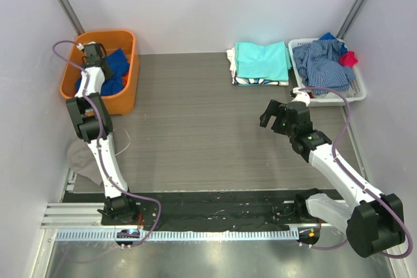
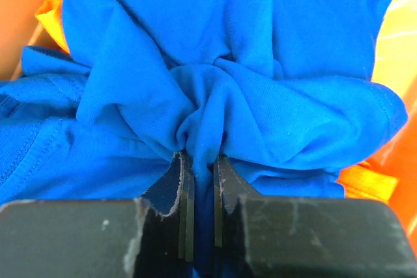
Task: Fold and stack the t-shirts
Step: Grab the tshirt from the pile
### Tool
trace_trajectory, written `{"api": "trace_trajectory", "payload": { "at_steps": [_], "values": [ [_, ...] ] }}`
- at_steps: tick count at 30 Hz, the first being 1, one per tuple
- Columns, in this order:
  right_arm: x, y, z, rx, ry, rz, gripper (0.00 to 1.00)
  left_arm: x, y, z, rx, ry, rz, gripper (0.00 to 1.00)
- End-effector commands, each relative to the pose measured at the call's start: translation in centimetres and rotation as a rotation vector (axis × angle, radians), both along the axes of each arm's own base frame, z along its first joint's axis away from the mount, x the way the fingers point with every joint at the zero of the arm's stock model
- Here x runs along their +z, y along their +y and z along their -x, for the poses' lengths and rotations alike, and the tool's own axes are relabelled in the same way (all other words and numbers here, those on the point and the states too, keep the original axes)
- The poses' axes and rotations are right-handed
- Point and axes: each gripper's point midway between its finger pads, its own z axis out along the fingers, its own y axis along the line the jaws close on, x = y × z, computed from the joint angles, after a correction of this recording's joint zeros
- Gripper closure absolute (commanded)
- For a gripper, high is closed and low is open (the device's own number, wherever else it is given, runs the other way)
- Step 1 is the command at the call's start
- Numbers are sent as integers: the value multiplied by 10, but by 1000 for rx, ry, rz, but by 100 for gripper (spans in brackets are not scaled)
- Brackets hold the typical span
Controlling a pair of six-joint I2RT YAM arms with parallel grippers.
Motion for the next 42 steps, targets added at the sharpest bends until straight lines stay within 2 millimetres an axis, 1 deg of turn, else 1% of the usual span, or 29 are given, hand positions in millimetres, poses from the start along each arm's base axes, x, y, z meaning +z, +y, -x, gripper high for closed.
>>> {"api": "trace_trajectory", "payload": {
  "at_steps": [1, 2, 3, 6, 7, 9, 10, 11, 12, 13, 14, 15, 21, 22, 24, 25, 26, 28, 29, 31, 32, 33, 34, 35, 36, 37, 39, 40, 42],
  "values": [
    [11, 4, -1, 7, -30, -28, 0, 50, -19, 5, -26, -88, 86, 100],
    [12, 5, -1, 5, -32, -34, 0, 60, -21, 5, -24, -110, 93, 100],
    [13, 6, 0, 14, -32, -40, 0, 81, -25, 9, -33, -145, 100, 100],
    [18, 8, 2, 18, -39, -57, 0, 112, -33, 13, -44, -208, 120, 100],
    [19, 8, 3, 19, -40, -58, 0, 131, -41, 15, -74, -244, 143, 100],
    [23, 8, 6, 20, -47, -65, 0, 125, -52, 15, -90, -242, 217, 100],
    [25, 8, 7, 18, -46, -67, 0, 128, -64, 18, -120, -236, 247, 100],
    [27, 7, 8, 18, -49, -67, 0, 132, -67, 18, -118, -256, 273, 100],
    [30, 6, 10, 17, -54, -67, 0, 123, -73, 22, -122, -249, 295, 100],
    [32, 5, 11, 13, -59, -66, 0, 130, -79, 17, -139, -297, 288, 100],
    [35, 4, 12, 11, -66, -67, 0, 129, -81, 21, -129, -301, 284, 100],
    [38, 3, 14, 12, -73, -67, 0, 128, -83, 20, -131, -302, 283, 100],
    [39, 0, 20, 8, -71, -63, 0, 111, -99, 14, -134, -258, 296, 100],
    [40, 1, 20, 10, -72, -67, 0, 109, -109, 13, -150, -253, 291, 100],
    [40, 2, 21, 13, -70, -74, 0, 110, -116, 12, -152, -250, 274, 100],
    [43, 2, 21, 11, -77, -78, 0, 111, -123, 11, -165, -246, 268, 100],
    [43, 2, 21, 9, -79, -81, 0, 121, -126, 8, -169, -262, 259, 100],
    [44, 2, 22, 9, -80, -84, 0, 132, -133, 8, -173, -260, 239, 100],
    [46, 2, 23, 8, -83, -83, 0, 153, -135, 4, -182, -294, 219, 100],
    [46, 2, 24, 9, -82, -87, 0, 168, -143, 7, -196, -293, 210, 100],
    [47, 3, 24, 12, -84, -90, 0, 192, -140, 5, -185, -332, 179, 100],
    [47, 3, 25, 9, -84, -94, 0, 203, -146, 7, -194, -344, 170, 100],
    [47, 2, 26, 8, -83, -96, 0, 215, -146, 13, -186, -348, 153, 100],
    [48, 3, 27, 10, -87, -102, 0, 233, -147, 16, -194, -375, 126, 100],
    [48, 3, 27, 12, -89, -105, 0, 239, -153, 20, -202, -376, 114, 100],
    [47, 3, 28, 10, -87, -108, 0, 259, -155, 29, -204, -407, 95, 100],
    [47, 4, 29, 13, -89, -115, 0, 269, -153, 38, -184, -418, 58, 100],
    [47, 5, 30, 17, -87, -118, 0, 283, -152, 48, -179, -441, 47, 100],
    [48, 5, 30, 16, -91, -125, 0, 293, -144, 58, -153, -452, 15, 100]
  ]
}}
